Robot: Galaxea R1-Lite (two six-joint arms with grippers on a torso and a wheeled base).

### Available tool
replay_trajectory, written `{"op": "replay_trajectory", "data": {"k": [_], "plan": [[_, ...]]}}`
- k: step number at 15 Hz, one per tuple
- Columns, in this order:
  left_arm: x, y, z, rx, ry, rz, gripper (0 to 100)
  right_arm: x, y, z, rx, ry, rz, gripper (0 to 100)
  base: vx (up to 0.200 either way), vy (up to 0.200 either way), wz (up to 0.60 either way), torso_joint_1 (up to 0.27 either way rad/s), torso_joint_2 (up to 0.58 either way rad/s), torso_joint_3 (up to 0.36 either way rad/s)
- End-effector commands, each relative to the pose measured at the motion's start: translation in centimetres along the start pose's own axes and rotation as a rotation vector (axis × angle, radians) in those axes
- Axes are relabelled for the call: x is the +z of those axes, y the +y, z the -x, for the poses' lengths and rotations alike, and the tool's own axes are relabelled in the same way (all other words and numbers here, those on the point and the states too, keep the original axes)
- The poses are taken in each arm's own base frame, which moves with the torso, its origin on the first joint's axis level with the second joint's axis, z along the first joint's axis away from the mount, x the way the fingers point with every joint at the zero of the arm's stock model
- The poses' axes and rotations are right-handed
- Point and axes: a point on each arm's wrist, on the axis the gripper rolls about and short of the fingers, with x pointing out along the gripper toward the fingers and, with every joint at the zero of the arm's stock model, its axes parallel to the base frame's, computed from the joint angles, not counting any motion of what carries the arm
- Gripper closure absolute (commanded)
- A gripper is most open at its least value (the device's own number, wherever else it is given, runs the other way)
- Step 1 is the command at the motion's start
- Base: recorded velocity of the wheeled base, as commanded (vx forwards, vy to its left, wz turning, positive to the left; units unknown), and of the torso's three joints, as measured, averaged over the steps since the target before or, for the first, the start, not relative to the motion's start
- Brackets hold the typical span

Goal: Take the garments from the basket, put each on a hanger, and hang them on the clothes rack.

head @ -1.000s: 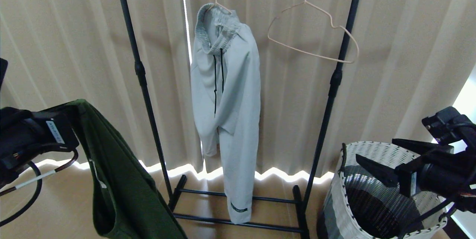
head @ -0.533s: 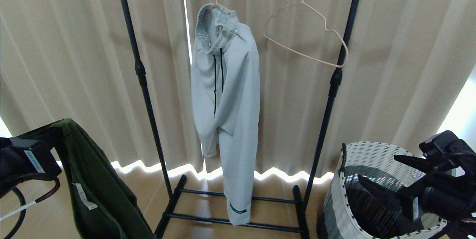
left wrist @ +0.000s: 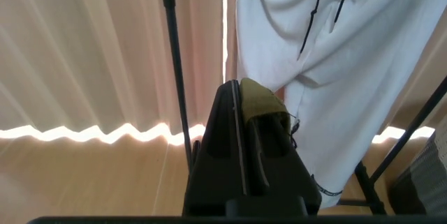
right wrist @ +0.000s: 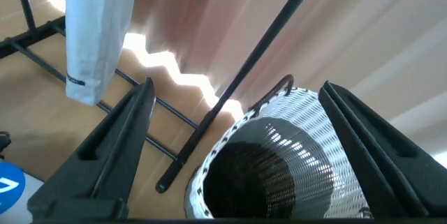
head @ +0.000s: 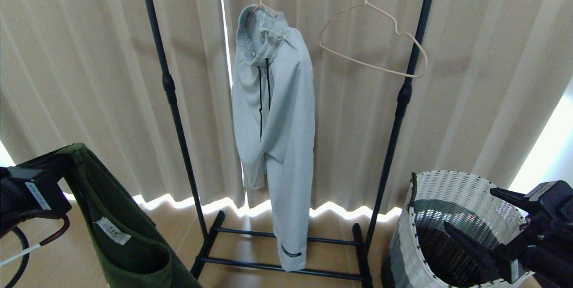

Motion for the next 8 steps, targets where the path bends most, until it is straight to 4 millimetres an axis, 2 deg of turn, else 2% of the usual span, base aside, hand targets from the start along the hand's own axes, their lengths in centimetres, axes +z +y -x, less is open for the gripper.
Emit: {"op": "replay_trajectory", "data": {"k": [1,8], "plan": [[-0.03,0.0,-0.03,0.0,0.002,0.006,100,-0.32,0.06,-0.35,0.005,0.025,-0.002,0,0.0,0.0,0.0,0.0,0.0,0.0],[-0.07,-0.07,-0.45,-0.001,0.014,0.024,100,-0.84,0.12,-0.18,0.003,0.045,-0.003,0,0.0,0.0,0.0,0.0,0.0,0.0]]}}
